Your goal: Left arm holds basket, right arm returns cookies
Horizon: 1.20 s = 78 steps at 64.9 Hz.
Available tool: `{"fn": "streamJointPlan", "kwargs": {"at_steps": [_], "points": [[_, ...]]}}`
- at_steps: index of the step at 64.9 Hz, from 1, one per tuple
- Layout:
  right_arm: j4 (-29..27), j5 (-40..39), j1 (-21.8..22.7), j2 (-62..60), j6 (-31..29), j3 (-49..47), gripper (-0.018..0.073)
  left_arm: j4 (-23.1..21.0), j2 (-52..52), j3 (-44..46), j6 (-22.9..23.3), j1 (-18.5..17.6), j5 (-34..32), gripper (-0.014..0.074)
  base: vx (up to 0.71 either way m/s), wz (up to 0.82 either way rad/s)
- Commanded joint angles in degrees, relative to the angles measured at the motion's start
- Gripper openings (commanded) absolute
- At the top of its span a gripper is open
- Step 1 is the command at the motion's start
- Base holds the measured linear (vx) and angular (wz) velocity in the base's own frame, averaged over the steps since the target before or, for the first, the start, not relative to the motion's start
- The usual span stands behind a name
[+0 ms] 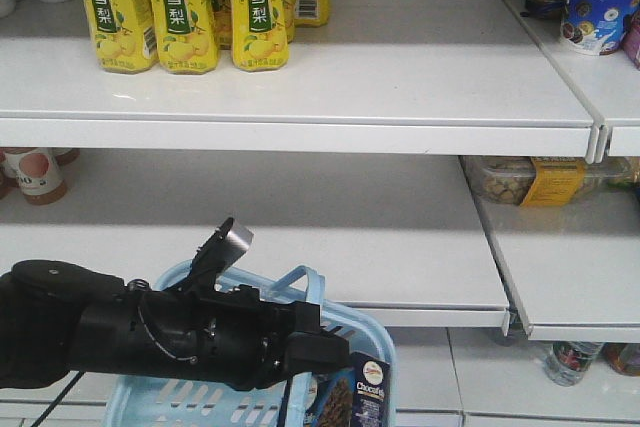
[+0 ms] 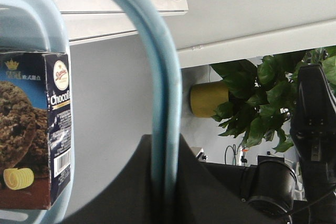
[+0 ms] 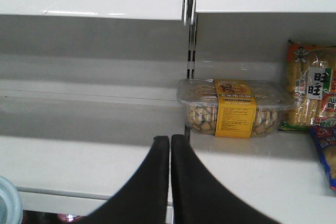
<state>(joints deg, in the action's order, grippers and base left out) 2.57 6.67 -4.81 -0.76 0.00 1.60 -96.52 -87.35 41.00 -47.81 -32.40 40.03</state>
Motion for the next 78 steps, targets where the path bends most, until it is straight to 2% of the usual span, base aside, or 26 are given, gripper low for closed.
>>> {"fn": "streamJointPlan", "kwargs": {"at_steps": [1,78], "points": [[0.21,-4.18,0.17,-0.49,0.00,0.13,-0.0008,-5.20,2.00,1.63,-0.49,-0.05,3.06,-0.0006,0.10,0.01],[0.21,-4.18,0.17,-0.49,0.00,0.13,-0.0008,-5.20,2.00,1.63,-0.49,-0.05,3.06,-0.0006,0.05,-0.02]]}}
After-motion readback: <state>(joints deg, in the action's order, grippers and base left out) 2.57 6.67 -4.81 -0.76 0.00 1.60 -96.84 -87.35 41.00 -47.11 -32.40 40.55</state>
